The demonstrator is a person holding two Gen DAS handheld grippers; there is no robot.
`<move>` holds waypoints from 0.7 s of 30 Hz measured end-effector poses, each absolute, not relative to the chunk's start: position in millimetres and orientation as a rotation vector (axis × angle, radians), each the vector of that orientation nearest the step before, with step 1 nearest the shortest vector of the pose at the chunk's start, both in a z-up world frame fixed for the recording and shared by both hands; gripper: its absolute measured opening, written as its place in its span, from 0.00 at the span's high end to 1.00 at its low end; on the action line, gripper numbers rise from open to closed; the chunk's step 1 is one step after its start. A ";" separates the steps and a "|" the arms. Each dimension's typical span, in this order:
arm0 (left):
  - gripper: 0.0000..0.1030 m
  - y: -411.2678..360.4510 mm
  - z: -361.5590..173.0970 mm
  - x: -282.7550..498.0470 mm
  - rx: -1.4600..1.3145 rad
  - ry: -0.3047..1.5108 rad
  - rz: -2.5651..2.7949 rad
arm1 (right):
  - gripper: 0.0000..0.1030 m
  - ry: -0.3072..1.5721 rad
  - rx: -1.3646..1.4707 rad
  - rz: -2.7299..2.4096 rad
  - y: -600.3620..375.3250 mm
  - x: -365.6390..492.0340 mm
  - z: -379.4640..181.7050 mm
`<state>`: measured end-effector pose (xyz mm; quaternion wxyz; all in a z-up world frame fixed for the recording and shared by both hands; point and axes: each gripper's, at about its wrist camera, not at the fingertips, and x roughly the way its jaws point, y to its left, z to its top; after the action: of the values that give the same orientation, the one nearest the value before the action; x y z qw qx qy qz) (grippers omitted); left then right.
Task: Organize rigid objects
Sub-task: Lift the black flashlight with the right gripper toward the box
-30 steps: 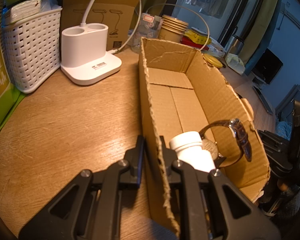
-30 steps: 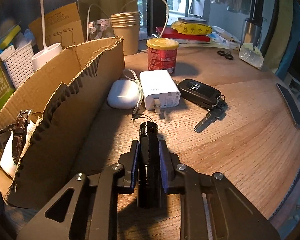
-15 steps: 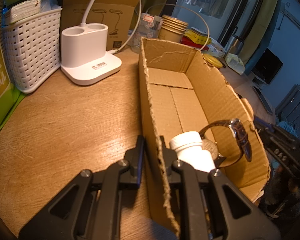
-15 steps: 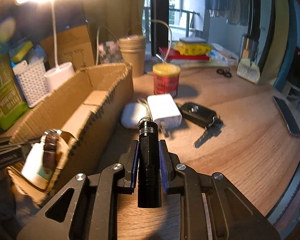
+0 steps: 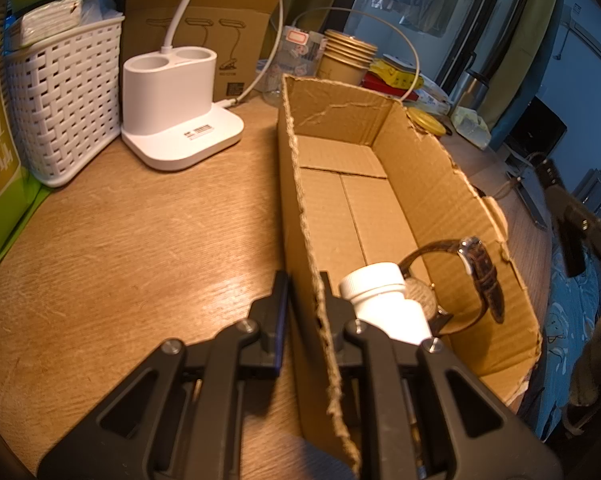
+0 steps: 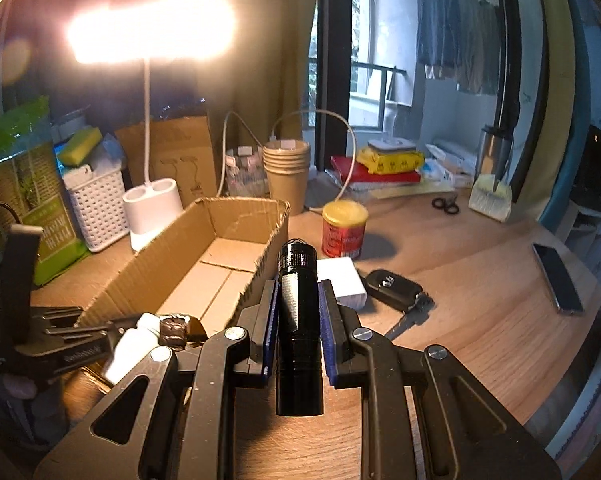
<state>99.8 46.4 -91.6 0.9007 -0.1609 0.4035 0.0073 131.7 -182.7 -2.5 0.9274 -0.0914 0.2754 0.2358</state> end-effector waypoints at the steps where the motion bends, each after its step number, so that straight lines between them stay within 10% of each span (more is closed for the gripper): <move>1: 0.87 46.4 -91.5 99.8 -0.333 0.835 0.015 | 0.80 0.560 -0.187 0.486 -182.0 130.2 -0.7; 21: 0.86 46.4 -91.6 99.9 -0.333 0.835 0.015 | 0.80 0.453 -0.200 0.594 -154.4 102.6 40.0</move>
<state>99.9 46.4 -91.6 0.9007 -0.1609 0.4036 0.0074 102.6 -154.4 40.0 0.9262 -0.0978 0.2208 0.2896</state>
